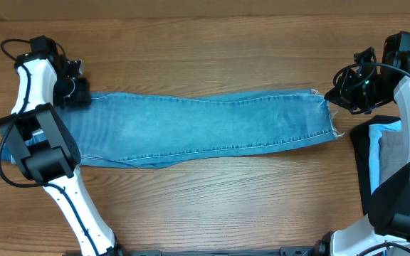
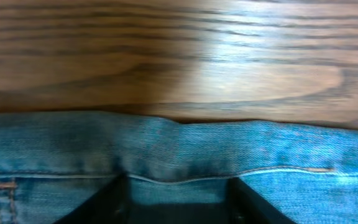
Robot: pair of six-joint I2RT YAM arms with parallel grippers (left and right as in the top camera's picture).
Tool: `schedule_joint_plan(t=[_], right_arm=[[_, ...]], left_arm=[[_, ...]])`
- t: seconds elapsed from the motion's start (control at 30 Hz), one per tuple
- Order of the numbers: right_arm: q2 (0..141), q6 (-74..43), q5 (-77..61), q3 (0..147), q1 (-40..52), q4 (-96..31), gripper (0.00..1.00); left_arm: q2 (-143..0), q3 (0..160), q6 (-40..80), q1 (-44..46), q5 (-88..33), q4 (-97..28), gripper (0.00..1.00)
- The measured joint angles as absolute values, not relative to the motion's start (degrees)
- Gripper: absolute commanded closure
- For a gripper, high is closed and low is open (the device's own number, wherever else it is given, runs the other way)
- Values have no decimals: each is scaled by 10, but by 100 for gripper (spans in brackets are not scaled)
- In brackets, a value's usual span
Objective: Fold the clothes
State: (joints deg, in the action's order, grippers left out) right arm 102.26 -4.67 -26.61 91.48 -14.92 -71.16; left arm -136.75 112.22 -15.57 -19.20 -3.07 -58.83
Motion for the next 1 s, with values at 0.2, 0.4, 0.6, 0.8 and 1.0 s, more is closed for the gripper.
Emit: schedule_joint_plan(t=[0.2, 0.4, 0.6, 0.8, 1.0], right_arm=[[1023, -47, -266, 915, -149, -710, 96], [1023, -48, -267, 915, -149, -654, 96], [1023, -50, -268, 915, -149, -582, 96], [1023, -49, -259, 915, -149, -579, 96], [1023, -64, -213, 915, -149, -658, 96]], left_arm=[[-1372, 1135, -148, -200, -27, -597, 96], [-1378, 1195, -136, -200, -30, -659, 96], [-1330, 1275, -123, -199, -36, -717, 96], [-1225, 1289, -106, -199, -36, -773, 96], [-1132, 1295, -77, -199, -23, -869, 96]])
